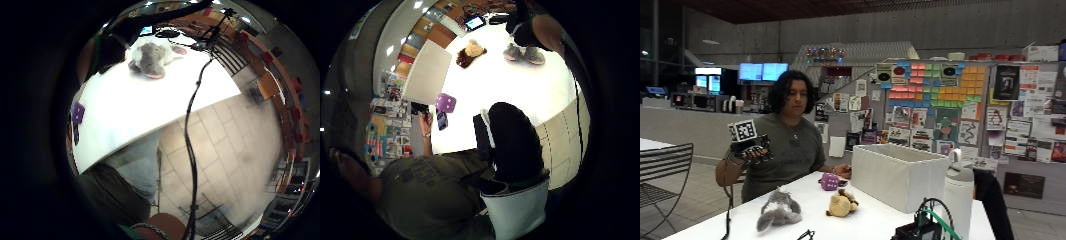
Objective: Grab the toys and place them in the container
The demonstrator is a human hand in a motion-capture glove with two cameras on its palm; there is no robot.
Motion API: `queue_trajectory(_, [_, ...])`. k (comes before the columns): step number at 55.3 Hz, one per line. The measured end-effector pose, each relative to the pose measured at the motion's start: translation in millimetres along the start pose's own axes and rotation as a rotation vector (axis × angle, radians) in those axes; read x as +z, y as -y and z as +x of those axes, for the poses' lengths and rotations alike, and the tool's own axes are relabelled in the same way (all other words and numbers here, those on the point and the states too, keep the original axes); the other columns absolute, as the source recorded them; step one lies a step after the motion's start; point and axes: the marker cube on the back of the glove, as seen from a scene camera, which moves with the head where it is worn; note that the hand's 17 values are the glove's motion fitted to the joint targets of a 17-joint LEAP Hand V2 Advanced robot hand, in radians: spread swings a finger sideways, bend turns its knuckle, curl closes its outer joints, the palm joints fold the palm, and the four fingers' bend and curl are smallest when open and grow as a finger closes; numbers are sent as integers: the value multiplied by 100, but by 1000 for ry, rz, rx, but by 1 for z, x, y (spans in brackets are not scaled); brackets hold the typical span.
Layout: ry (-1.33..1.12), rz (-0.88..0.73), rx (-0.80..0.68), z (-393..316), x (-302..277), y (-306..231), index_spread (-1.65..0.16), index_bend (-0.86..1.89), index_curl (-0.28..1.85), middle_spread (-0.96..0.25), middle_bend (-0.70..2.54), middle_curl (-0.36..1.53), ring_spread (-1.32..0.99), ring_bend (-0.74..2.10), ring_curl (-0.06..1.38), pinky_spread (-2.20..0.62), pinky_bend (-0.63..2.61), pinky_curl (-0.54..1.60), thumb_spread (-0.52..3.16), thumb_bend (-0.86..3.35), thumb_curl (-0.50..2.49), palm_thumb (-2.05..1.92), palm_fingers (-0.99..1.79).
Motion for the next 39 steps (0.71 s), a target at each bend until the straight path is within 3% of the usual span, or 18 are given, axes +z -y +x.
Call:
queue_trajectory(7, [6,-7,-48,9,1,12,-26,30,14,-14,19,7,-17,36,12,-5,38,15,92,2,3,0,48])
queue_trajectory(14, [9,-1,51,4,3,1,-33,30,18,-17,19,11,-22,39,14,-7,39,18,121,1,7,-1,45])
queue_trajectory(21, [7,-6,-81,14,1,22,-37,30,21,-19,19,14,-25,40,16,-7,40,20,136,-1,11,-2,43])
queue_trajectory(26, [6,45,130,5,3,19,-39,30,23,-19,19,16,-27,41,17,-8,41,22,141,-1,13,-2,42])
queue_trajectory(31, [4,-13,-25,10,1,17,-40,33,26,-19,19,18,-28,36,16,-6,42,24,144,-2,14,-3,36])
queue_trajectory(35, [-6,16,72,7,6,21,-40,34,28,-20,20,20,-28,32,15,-6,42,25,146,-2,16,-3,34])
queue_trajectory(39, [-37,59,-2,15,20,44,-40,34,30,-20,20,22,-28,29,15,-5,42,26,147,-2,16,-3,32])
